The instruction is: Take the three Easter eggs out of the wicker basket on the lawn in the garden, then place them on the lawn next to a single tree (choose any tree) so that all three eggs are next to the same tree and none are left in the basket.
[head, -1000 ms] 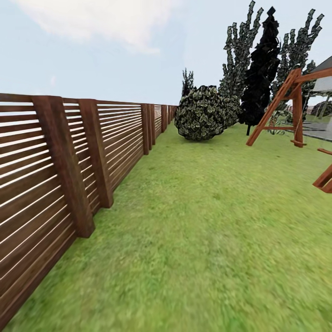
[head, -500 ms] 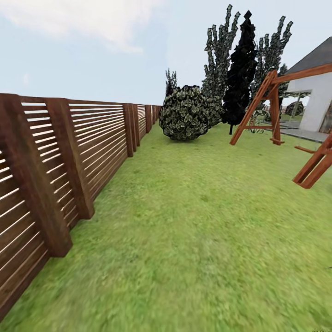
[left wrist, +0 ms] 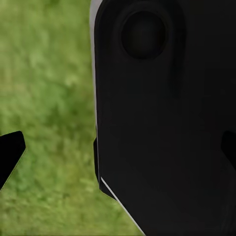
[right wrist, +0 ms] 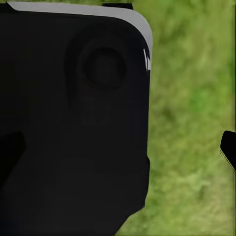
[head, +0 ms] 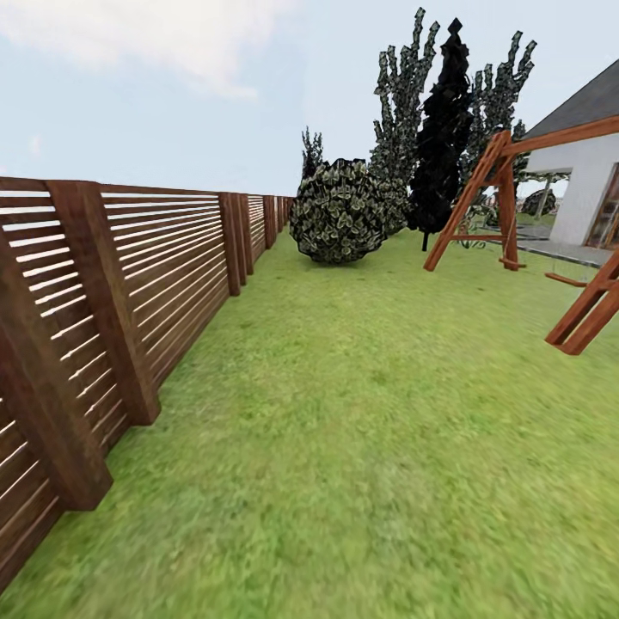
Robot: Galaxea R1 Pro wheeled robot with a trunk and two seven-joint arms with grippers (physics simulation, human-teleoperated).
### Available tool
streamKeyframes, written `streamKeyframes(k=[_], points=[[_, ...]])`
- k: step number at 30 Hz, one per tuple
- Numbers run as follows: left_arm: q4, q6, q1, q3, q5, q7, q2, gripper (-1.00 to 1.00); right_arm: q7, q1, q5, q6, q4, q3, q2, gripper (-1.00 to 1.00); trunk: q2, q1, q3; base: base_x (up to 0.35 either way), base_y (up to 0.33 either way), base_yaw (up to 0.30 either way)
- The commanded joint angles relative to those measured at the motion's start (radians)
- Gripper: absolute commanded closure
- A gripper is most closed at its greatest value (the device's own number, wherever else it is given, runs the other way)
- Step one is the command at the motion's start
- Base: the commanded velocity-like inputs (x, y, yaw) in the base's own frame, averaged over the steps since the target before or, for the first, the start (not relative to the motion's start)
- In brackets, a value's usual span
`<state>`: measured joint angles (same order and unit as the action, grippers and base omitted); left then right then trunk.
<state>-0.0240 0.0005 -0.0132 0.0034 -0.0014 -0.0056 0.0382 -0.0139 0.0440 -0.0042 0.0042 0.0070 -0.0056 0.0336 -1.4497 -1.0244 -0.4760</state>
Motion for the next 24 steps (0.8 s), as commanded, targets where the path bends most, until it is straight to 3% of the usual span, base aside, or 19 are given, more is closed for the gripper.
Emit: streamKeyframes(k=[1, 10, 24], points=[[-0.002, 0.0, -0.001, 0.0, 0.0, -0.001, 0.0, -1.0, -0.001, 0.001, 0.0, 0.0, 0.001, -0.001, 0.0, -1.0, 0.0, -0.001, -0.001, 0.346, 0.0, 0.0], [-0.002, 0.0, -0.001, 0.0, 0.0, -0.001, 0.0, -1.0, -0.001, 0.0, 0.0, 0.0, 0.001, 0.0, 0.0, -1.0, 0.0, -0.001, -0.001, 0.346, 0.0, -0.018], [-0.002, 0.0, -0.001, 0.001, 0.0, -0.001, 0.0, -1.0, -0.003, 0.001, 0.0, -0.001, 0.001, 0.001, 0.0, -1.0, 0.0, -0.001, -0.001, 0.346, 0.0, -0.28]])
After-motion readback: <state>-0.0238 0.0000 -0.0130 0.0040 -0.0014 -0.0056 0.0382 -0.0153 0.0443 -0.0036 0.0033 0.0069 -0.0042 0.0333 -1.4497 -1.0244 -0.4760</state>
